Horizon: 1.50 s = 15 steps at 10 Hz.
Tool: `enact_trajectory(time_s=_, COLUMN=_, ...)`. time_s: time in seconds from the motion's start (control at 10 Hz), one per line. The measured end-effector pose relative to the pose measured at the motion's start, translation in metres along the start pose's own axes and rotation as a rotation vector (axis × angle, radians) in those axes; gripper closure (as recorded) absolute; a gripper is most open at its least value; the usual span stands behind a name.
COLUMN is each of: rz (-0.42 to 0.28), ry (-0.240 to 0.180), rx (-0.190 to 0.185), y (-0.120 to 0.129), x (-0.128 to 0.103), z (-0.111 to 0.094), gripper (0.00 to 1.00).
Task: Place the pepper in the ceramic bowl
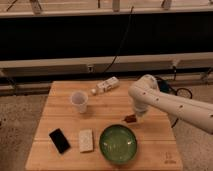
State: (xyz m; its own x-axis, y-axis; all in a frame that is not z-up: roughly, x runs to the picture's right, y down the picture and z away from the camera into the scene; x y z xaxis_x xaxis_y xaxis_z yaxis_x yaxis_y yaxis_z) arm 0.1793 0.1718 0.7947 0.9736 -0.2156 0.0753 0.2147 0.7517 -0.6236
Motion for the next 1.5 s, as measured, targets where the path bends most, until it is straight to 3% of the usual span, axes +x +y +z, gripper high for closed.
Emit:
enact_trajectory(time_s=0.6, rz=-0.071, ry=-0.005, rx=-0.001, y=0.025, x=-0.044, z=-0.011, gripper=1.0)
enact_trajectory(time_s=1.5, rz=-0.115, ry=-0.006, rx=0.004, y=0.038, x=-0.073, z=-0.01, gripper=1.0)
